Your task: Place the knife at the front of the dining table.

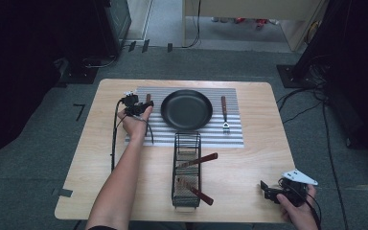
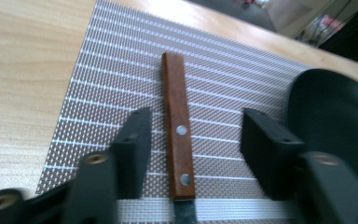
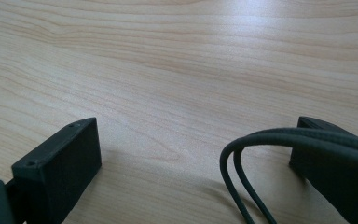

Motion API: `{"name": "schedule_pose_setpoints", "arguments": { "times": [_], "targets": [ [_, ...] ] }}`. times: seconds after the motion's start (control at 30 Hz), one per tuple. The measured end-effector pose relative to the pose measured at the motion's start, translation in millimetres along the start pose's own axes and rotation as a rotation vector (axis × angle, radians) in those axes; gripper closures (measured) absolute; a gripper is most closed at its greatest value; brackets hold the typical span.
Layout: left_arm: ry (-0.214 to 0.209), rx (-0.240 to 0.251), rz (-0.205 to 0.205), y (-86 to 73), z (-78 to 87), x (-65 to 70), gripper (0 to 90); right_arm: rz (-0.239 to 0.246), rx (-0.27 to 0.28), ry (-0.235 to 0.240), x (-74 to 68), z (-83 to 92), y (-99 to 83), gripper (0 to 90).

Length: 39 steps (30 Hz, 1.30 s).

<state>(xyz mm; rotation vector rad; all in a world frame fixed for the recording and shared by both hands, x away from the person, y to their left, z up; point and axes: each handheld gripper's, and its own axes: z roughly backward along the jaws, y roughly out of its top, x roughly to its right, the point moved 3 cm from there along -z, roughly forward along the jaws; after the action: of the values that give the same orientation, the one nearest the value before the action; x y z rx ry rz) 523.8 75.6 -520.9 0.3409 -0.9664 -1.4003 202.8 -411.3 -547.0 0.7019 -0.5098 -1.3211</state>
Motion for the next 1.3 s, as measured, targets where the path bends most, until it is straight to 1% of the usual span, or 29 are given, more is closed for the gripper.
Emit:
{"name": "schedule_pose_setpoints", "arguments": {
  "times": [0.03,0.07,0.1,0.13,0.17,0.2,0.23,0.33,0.37,0.43,0.47,0.5,0.53,0.6,0.63,0.67,0.77,0.8,0.83,0.87,0.9,0.93,1.07,1.13,1.17,1.2,1.23,1.27,1.3],
  "targets": [
    [-0.007,0.007,-0.007,1.5,3.0,1.4,38.3,0.000,0.000,-0.001,-0.1,0.0,0.0,1.4],
    [-0.009,0.012,-0.019,2.9,6.2,3.2,27.7,0.002,-0.001,-0.002,-0.1,0.0,0.0,1.4],
    [-0.014,0.018,-0.037,4.1,9.4,5.0,27.7,0.002,-0.001,-0.002,-0.1,0.0,0.0,1.4],
    [-0.026,0.022,-0.051,5.2,12.7,6.6,20.5,0.003,-0.002,-0.003,-0.3,0.0,0.0,1.4],
    [-0.038,0.024,-0.058,6.1,15.8,8.2,20.5,0.003,-0.002,-0.003,-0.3,0.0,0.0,1.4],
    [-0.041,0.024,-0.067,6.8,18.8,9.5,15.4,0.004,-0.002,-0.004,-0.3,-0.1,0.0,1.4],
    [-0.058,0.024,-0.081,7.3,22.9,11.3,9.9,0.005,-0.002,-0.004,-0.3,-0.2,0.0,1.4],
    [-0.090,0.038,-0.107,7.8,32.9,15.4,0.3,0.006,-0.002,-0.006,-0.5,-0.3,0.0,1.4],
    [-0.101,0.038,-0.117,7.6,37.5,16.4,0.0,0.007,-0.002,-0.006,-0.6,-0.3,0.1,1.4],
    [-0.102,0.043,-0.140,6.0,46.3,17.2,0.0,0.008,-0.003,-0.008,-0.9,-0.5,0.1,1.4],
    [-0.102,0.043,-0.140,6.0,46.3,17.2,0.0,0.008,-0.003,-0.008,-0.9,-0.5,0.1,1.4],
    [-0.105,0.047,-0.151,3.6,54.5,16.8,0.0,0.009,-0.003,-0.009,-0.9,-0.5,0.1,1.4],
    [-0.105,0.047,-0.151,3.6,54.5,16.8,0.0,0.009,-0.003,-0.009,-1.0,-0.5,0.1,1.4],
    [-0.108,0.049,-0.156,-0.3,63.7,14.2,0.0,0.009,-0.004,-0.009,-1.0,-0.5,0.1,1.4],
    [-0.108,0.049,-0.156,-0.3,63.7,14.2,0.0,0.009,-0.004,-0.009,-1.0,-0.5,0.1,1.4],
    [-0.120,0.055,-0.151,-1.9,68.2,12.8,0.0,0.010,-0.004,-0.010,-1.1,-0.5,0.0,1.4],
    [-0.127,0.063,-0.152,-5.6,79.1,8.6,0.0,0.011,-0.005,-0.012,-1.2,-0.6,0.0,1.4],
    [-0.118,0.067,-0.156,-8.4,85.0,6.5,0.0,0.012,-0.006,-0.012,-1.3,-0.6,0.0,1.4],
    [-0.118,0.067,-0.156,-8.4,85.0,6.5,0.0,0.012,-0.006,-0.013,-1.3,-0.7,0.0,1.4],
    [-0.120,0.069,-0.162,-10.1,88.5,5.5,0.0,0.012,-0.006,-0.013,-1.3,-0.7,0.0,1.4],
    [-0.115,0.070,-0.178,-14.4,96.4,3.4,0.0,0.012,-0.006,-0.013,-1.4,-0.7,0.0,1.4],
    [-0.115,0.070,-0.178,-14.4,96.4,3.4,0.0,0.012,-0.006,-0.013,-1.4,-0.7,0.0,1.4],
    [-0.116,0.069,-0.205,-21.8,111.5,0.1,0.0,0.013,-0.007,-0.014,-1.5,-0.7,0.0,1.4],
    [-0.119,0.071,-0.214,-25.6,119.5,-1.1,0.0,0.014,-0.007,-0.015,-1.5,-0.7,0.0,1.4],
    [-0.127,0.072,-0.219,-30.0,127.2,-1.9,0.0,0.013,-0.007,-0.015,-1.5,-0.7,0.0,1.4],
    [-0.127,0.072,-0.219,-30.0,127.2,-1.9,0.0,0.013,-0.007,-0.015,-1.5,-0.7,0.0,1.4],
    [-0.128,0.078,-0.226,-33.6,133.7,-3.5,0.0,0.013,-0.007,-0.015,-1.5,-0.7,0.0,1.4],
    [-0.128,0.078,-0.226,-33.6,133.7,-3.5,0.0,0.013,-0.007,-0.015,-1.5,-0.7,0.0,1.4],
    [-0.135,0.082,-0.224,-36.0,138.2,-4.9,0.0,0.013,-0.007,-0.015,-1.6,-0.7,0.0,1.4]
  ]
}}
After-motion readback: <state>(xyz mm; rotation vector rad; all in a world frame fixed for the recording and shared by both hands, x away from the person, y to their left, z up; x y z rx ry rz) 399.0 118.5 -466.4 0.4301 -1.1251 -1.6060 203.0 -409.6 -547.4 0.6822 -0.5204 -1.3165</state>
